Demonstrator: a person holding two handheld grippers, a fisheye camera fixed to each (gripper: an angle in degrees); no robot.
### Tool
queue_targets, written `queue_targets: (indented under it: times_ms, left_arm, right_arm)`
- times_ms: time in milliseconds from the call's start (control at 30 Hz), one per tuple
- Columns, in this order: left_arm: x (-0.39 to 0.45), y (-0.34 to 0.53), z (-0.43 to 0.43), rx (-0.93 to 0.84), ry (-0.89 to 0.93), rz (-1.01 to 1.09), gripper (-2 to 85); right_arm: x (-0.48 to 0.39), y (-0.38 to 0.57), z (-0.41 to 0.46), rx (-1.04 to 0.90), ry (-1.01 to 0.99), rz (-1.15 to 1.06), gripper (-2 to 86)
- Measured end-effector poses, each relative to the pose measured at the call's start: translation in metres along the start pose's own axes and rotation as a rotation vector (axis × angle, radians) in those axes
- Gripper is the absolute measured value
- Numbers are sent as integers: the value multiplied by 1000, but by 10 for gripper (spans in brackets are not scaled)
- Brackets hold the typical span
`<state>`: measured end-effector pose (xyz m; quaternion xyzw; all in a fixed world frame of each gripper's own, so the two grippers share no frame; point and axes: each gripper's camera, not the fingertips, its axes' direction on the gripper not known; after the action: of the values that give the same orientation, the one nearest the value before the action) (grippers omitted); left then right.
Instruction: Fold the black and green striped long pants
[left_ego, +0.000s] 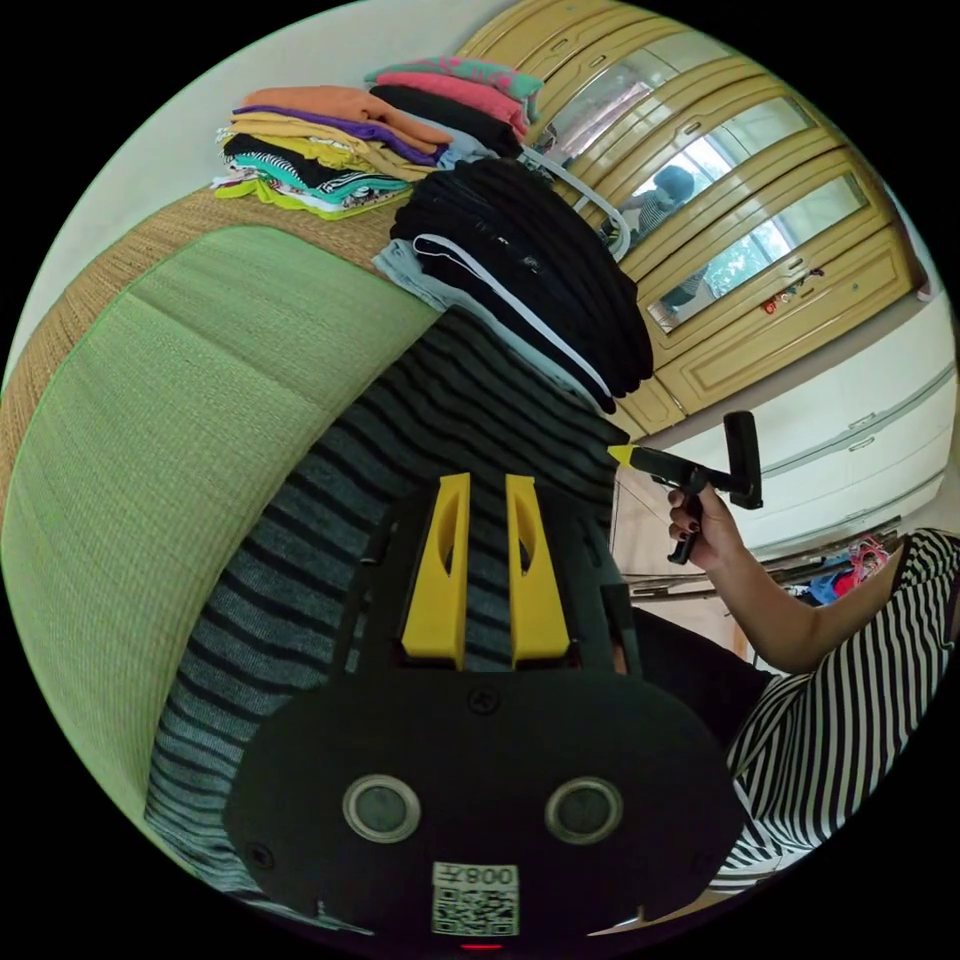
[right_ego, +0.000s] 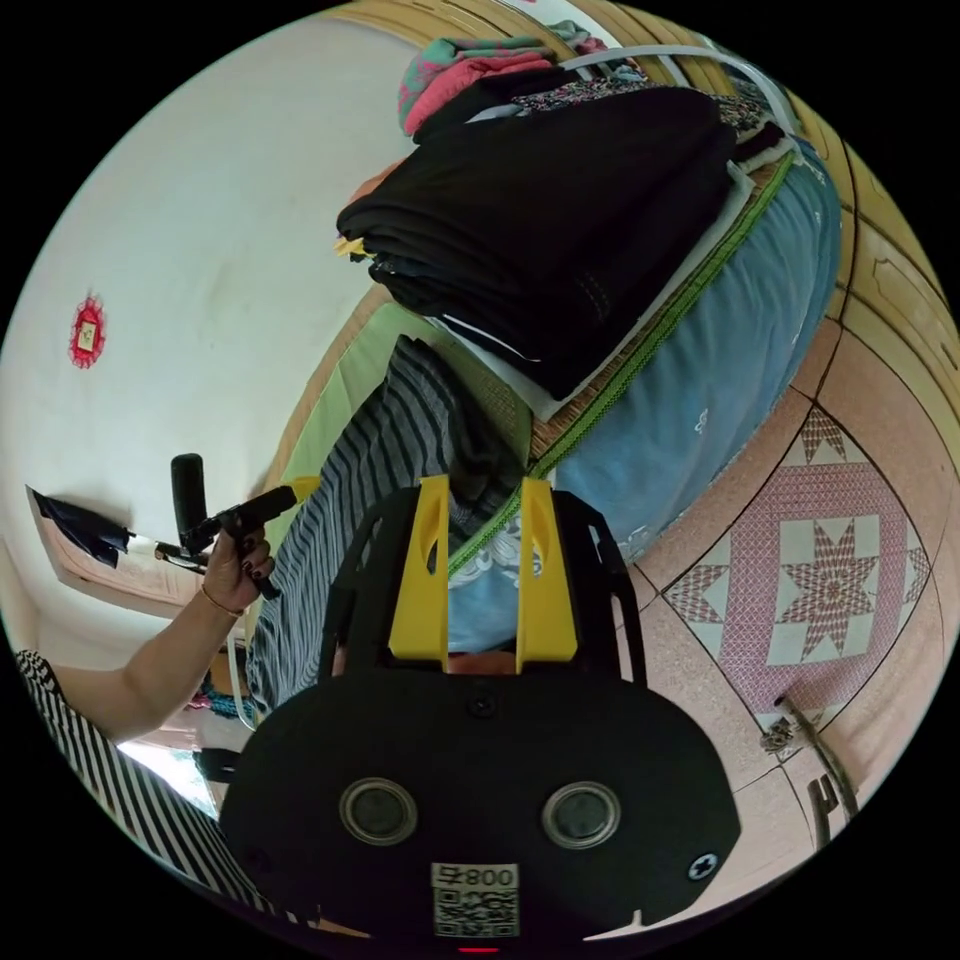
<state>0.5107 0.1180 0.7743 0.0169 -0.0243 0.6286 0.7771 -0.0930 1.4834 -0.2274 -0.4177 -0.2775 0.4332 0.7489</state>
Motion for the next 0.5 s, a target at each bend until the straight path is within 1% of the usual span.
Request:
queue_targets:
  times_ms: [233, 367, 500]
  left_arm:
    - [-24, -52, 38, -16, -13, 6, 58]
    - [-32, -95, 56, -17, -66, 46, 67]
    - [-42, -139, 71, -13, -73, 54, 81]
  right_arm:
    - [32, -12, -8, 5, -81, 42, 95]
    - [36, -17, -18, -21, -69, 6, 72]
    - [33, -21, -28, -13, -74, -35, 63]
